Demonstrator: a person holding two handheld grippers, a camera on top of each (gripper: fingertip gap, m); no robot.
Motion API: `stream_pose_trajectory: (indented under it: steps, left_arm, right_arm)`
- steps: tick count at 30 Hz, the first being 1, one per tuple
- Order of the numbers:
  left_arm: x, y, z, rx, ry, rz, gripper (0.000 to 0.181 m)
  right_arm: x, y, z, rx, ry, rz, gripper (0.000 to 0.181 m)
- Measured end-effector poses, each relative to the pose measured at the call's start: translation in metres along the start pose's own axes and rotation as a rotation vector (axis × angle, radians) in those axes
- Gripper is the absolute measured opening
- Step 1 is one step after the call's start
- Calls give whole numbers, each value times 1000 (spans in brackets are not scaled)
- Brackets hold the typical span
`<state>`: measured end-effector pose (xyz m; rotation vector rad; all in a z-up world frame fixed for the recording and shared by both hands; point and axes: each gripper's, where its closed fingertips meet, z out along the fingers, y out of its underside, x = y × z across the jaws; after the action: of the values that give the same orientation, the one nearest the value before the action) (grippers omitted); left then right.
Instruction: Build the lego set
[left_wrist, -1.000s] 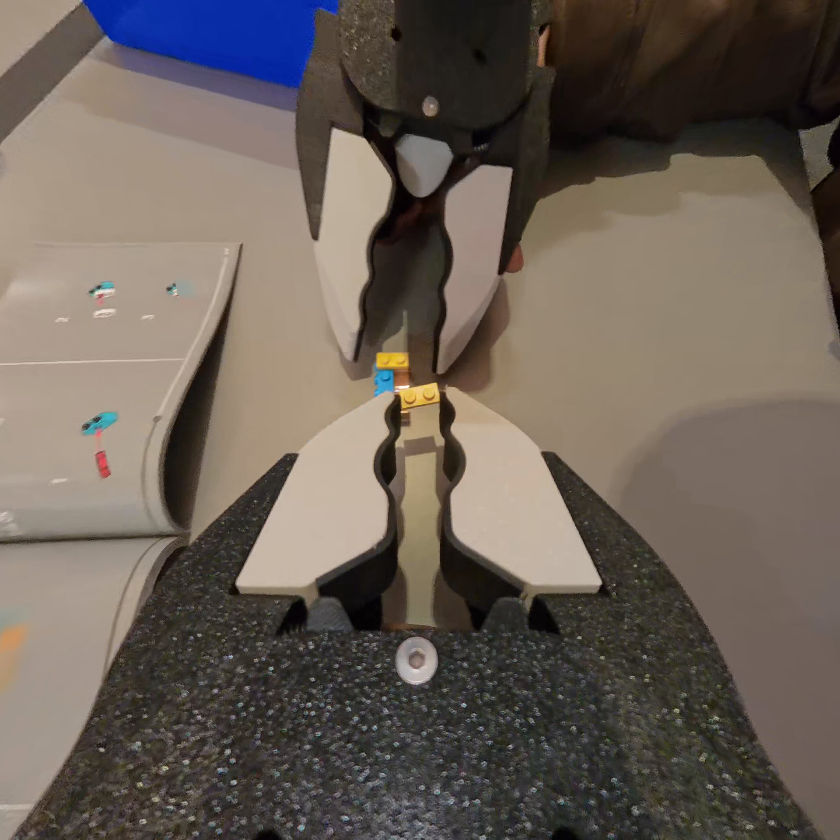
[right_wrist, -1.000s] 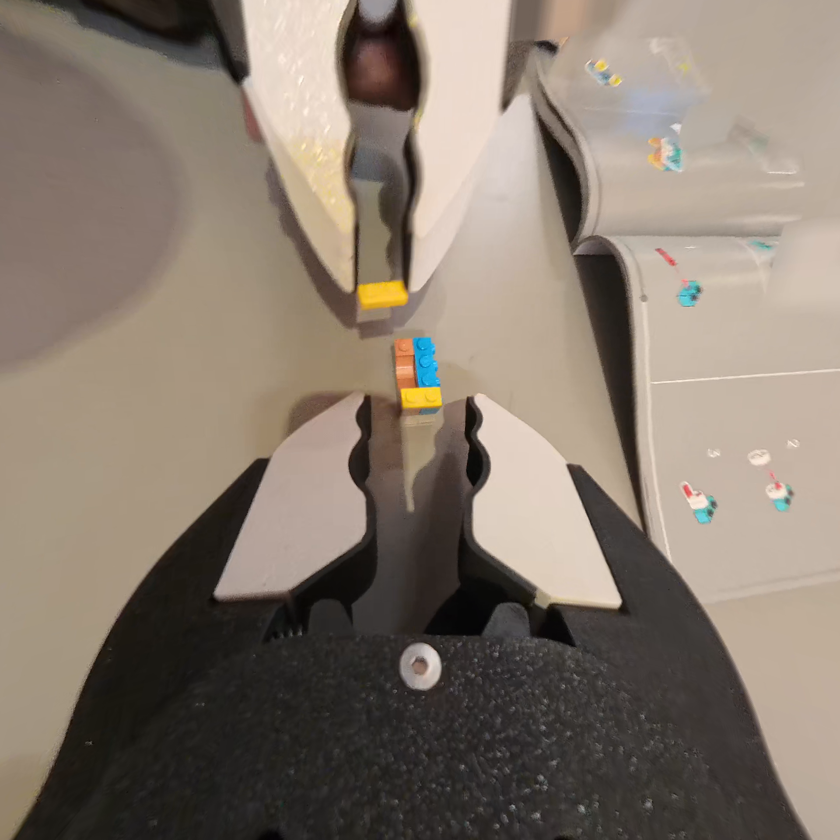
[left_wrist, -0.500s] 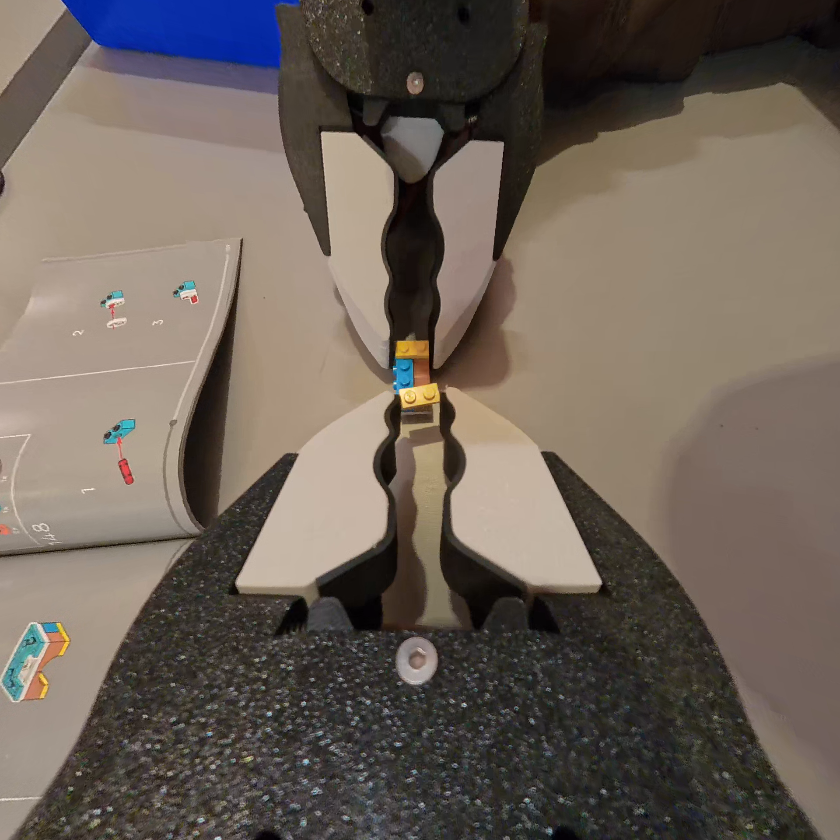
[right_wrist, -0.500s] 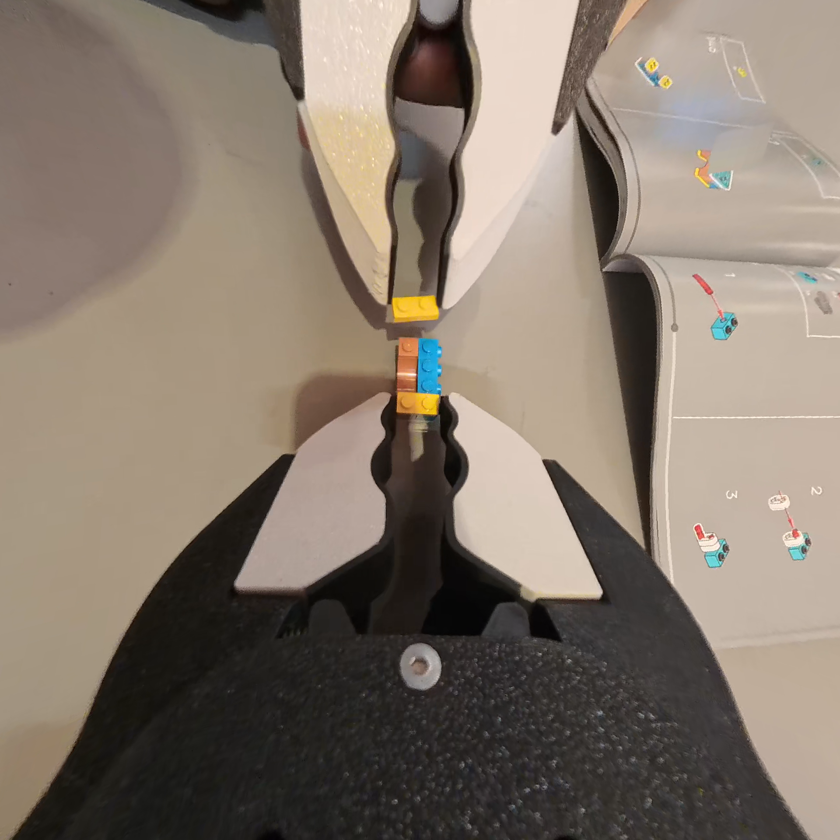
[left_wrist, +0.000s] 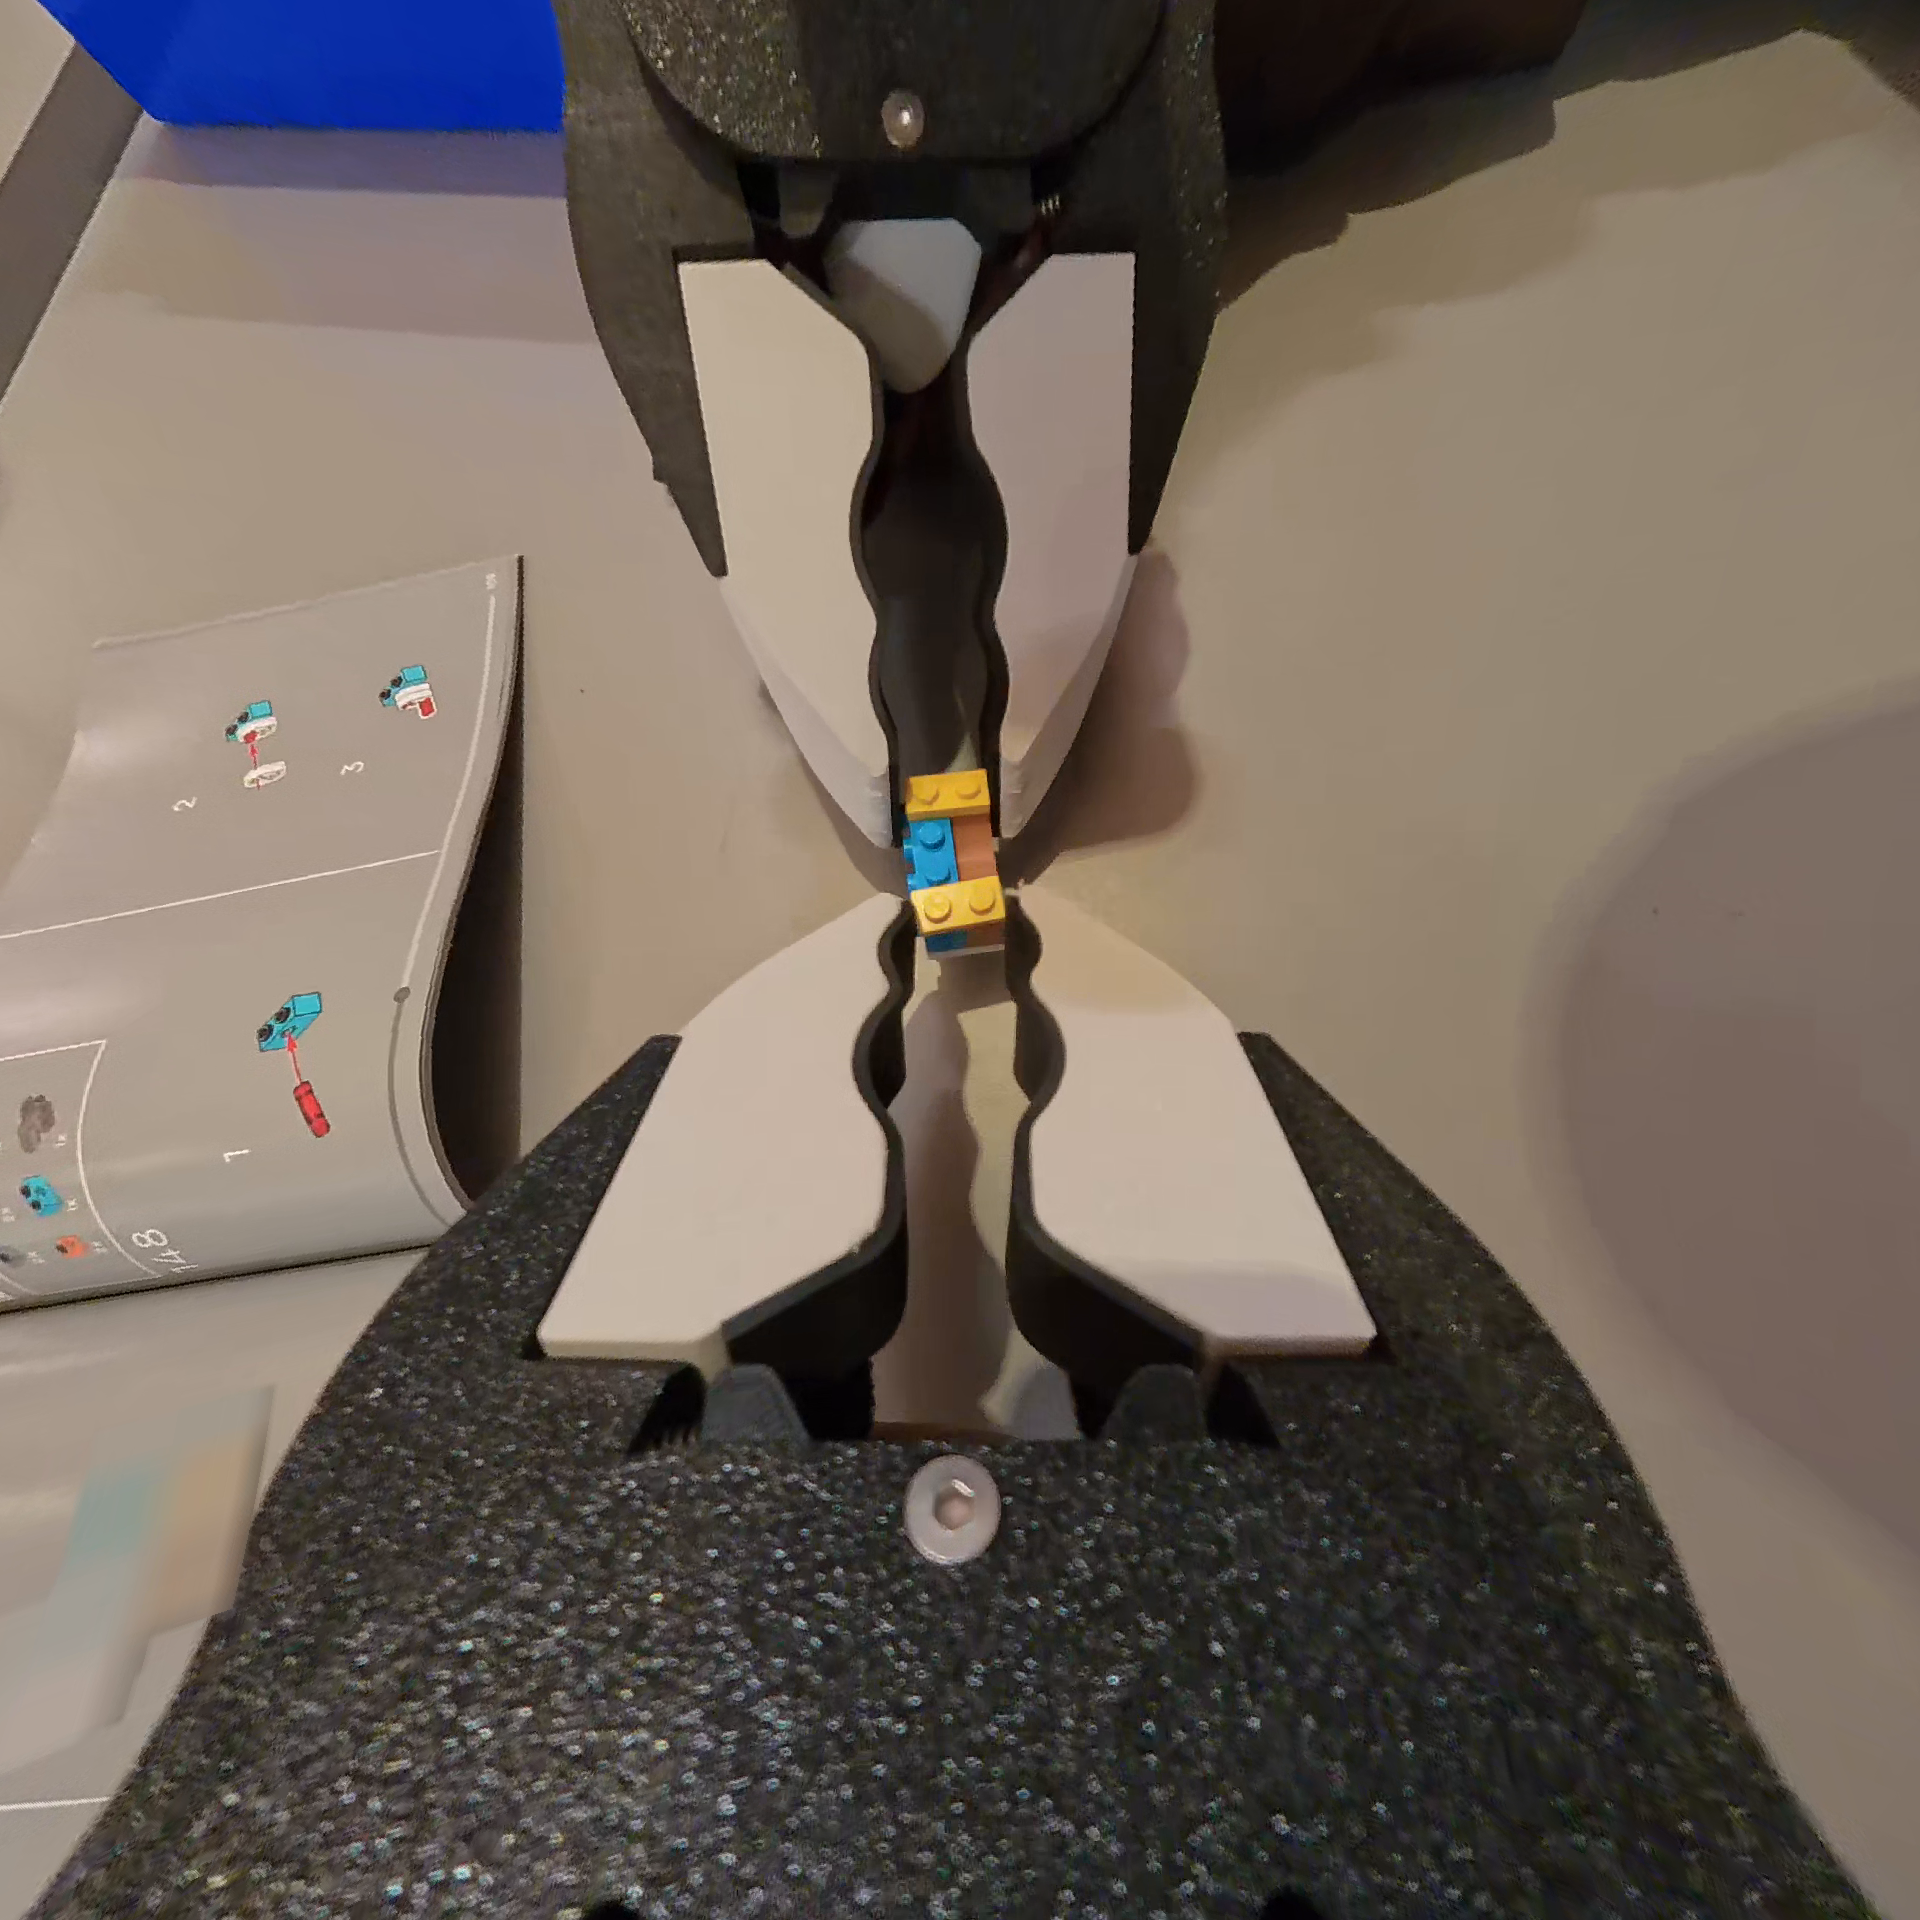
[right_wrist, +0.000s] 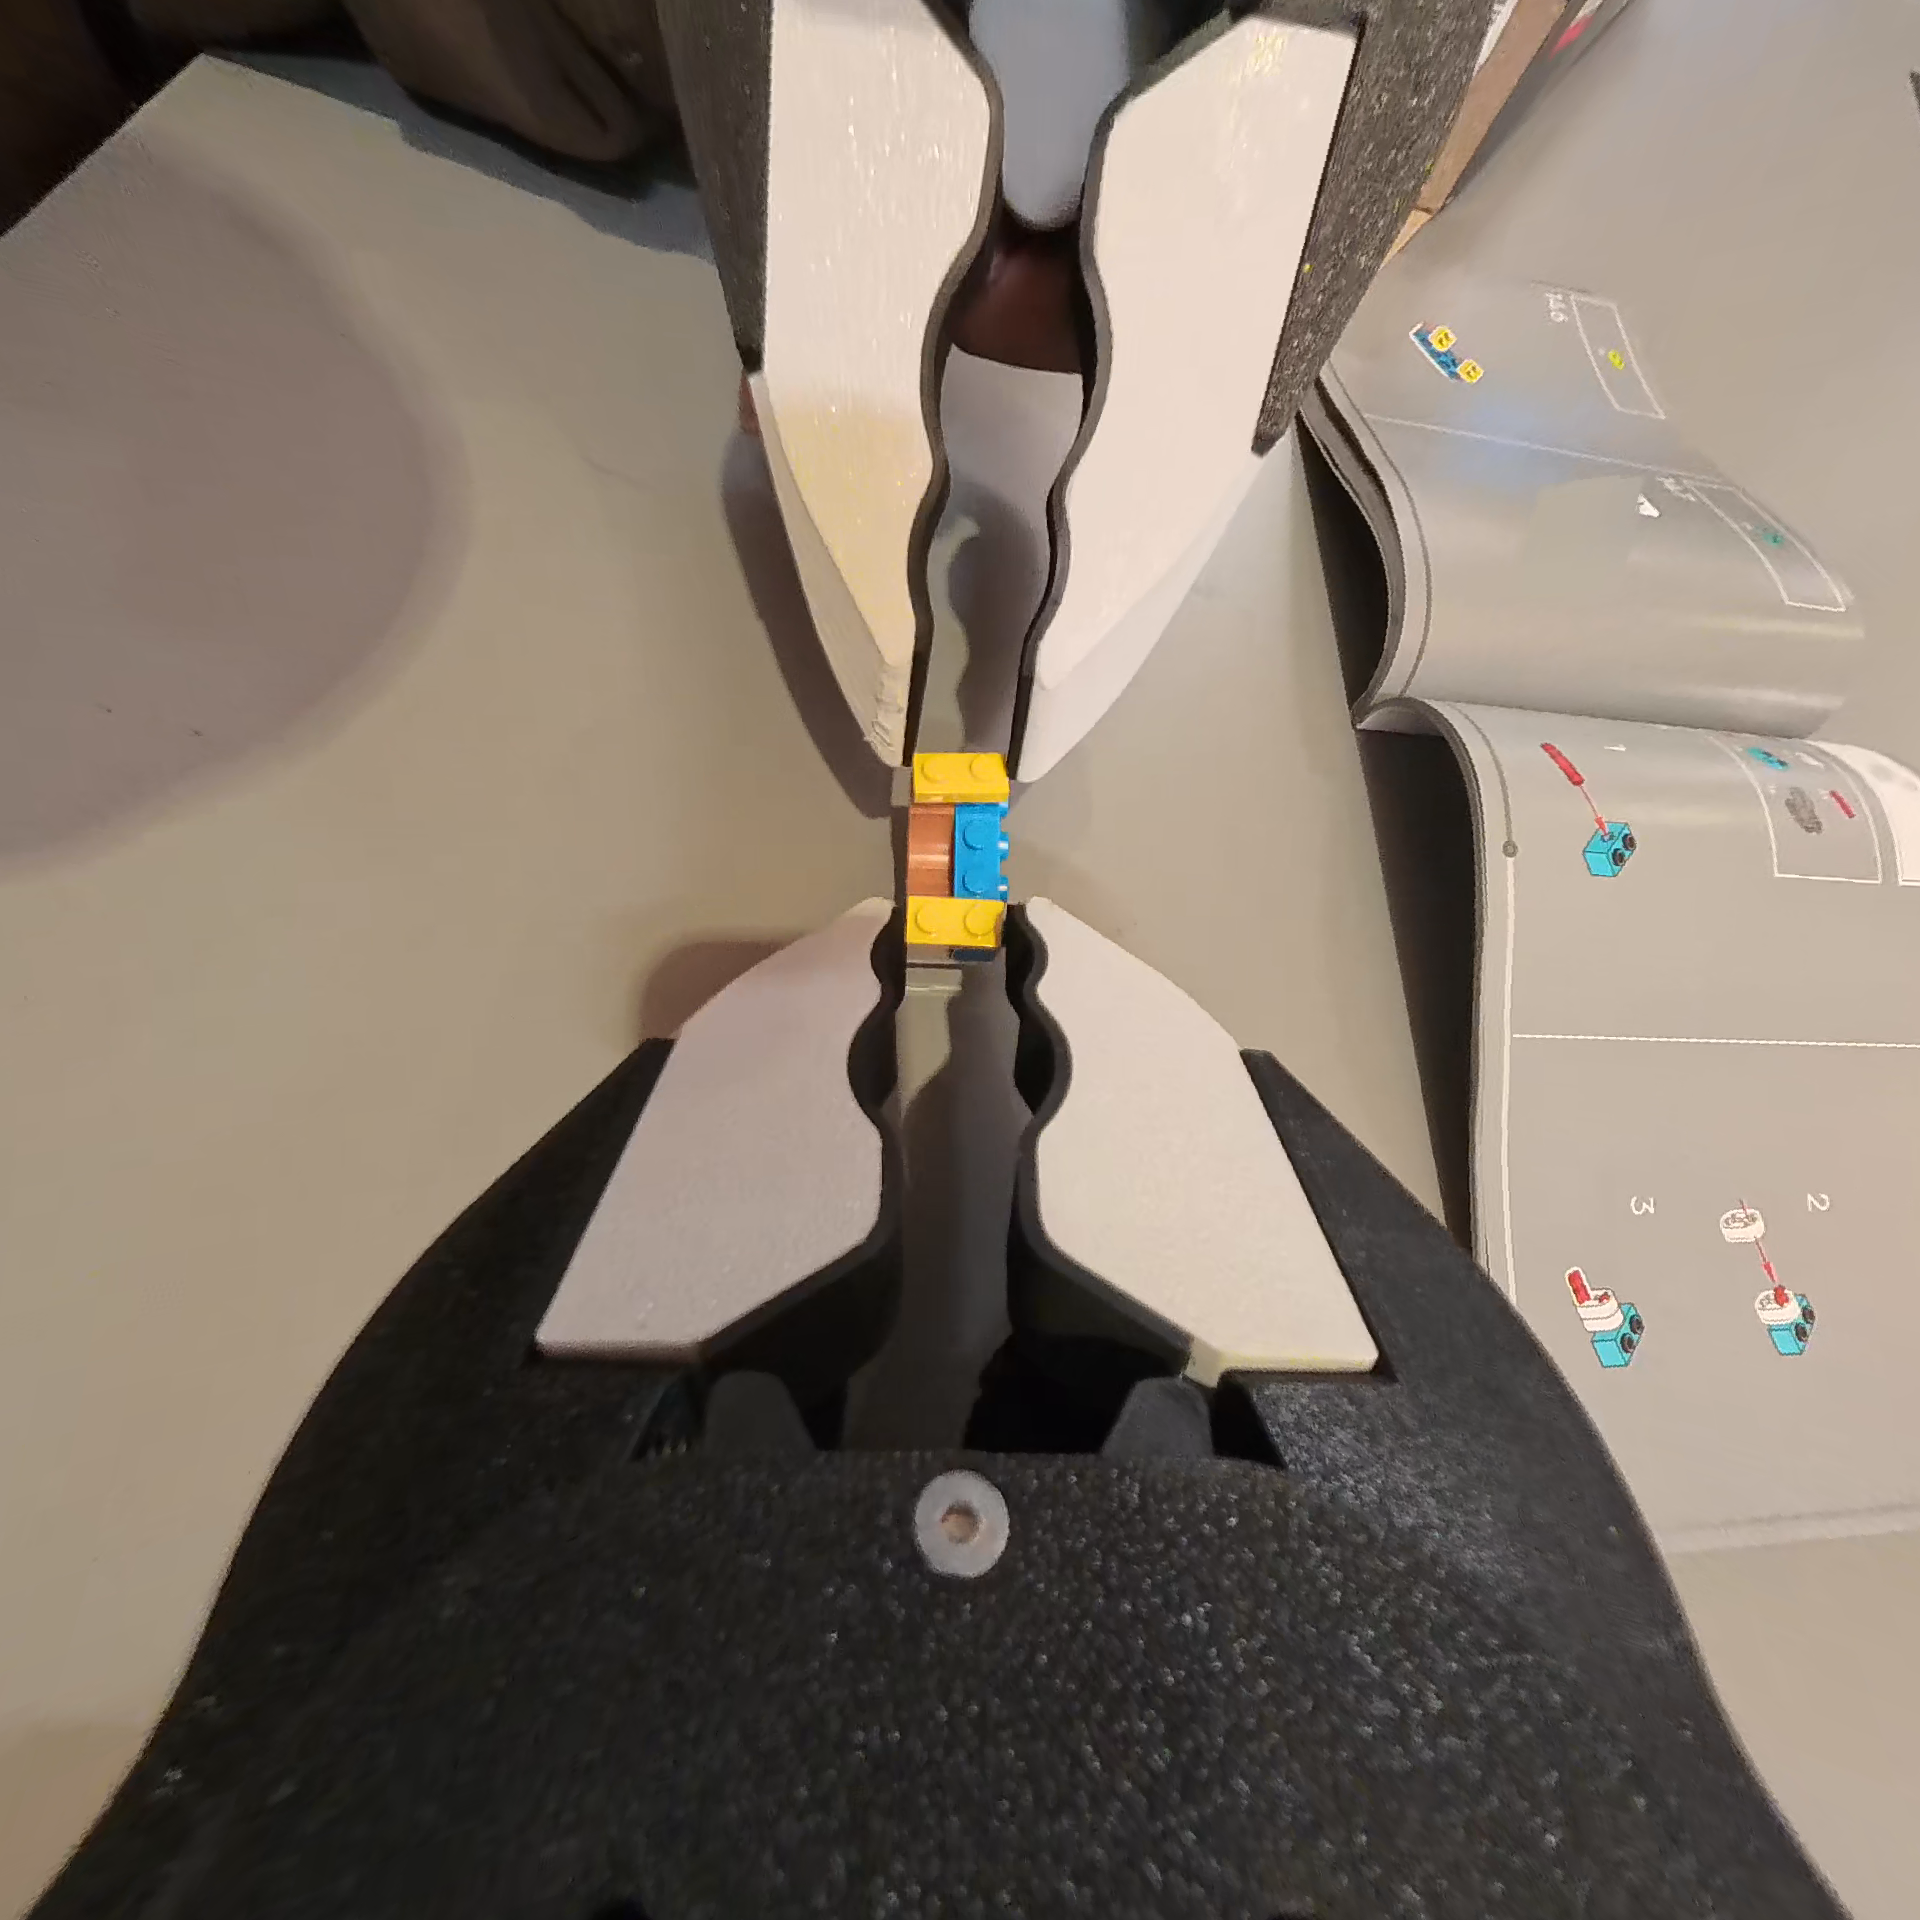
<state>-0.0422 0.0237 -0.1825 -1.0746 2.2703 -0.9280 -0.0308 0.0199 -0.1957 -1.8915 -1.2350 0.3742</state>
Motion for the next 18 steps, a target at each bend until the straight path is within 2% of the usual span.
stream_pose_trajectory:
  steps: [18]
  left_arm:
    - [2,0,-1,-4,2,13,17]
  right_arm:
    - [0,-2,0,14,1,-4,18]
